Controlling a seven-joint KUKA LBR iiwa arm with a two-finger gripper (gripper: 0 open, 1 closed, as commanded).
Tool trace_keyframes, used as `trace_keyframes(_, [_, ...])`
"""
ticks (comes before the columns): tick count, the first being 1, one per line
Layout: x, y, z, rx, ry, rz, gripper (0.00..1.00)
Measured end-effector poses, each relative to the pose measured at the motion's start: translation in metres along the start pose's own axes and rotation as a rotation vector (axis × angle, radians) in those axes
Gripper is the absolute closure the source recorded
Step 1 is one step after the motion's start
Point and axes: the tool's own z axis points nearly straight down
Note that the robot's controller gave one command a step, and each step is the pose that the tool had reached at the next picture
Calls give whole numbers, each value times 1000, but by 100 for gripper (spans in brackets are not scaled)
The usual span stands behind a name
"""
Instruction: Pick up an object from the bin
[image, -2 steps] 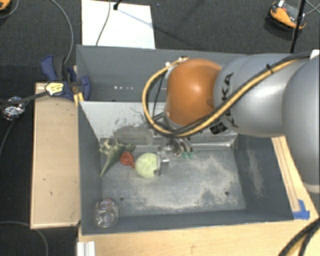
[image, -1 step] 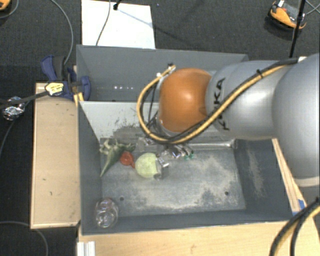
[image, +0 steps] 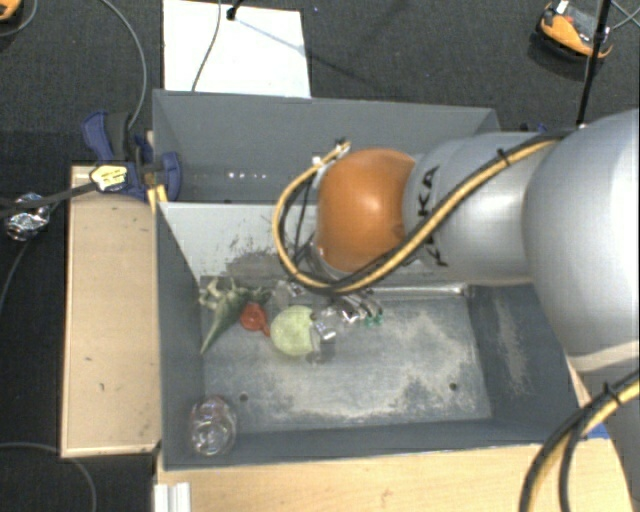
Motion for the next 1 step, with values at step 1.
trace_keyframes(1, [3, -16, 20, 1, -4, -73, 100])
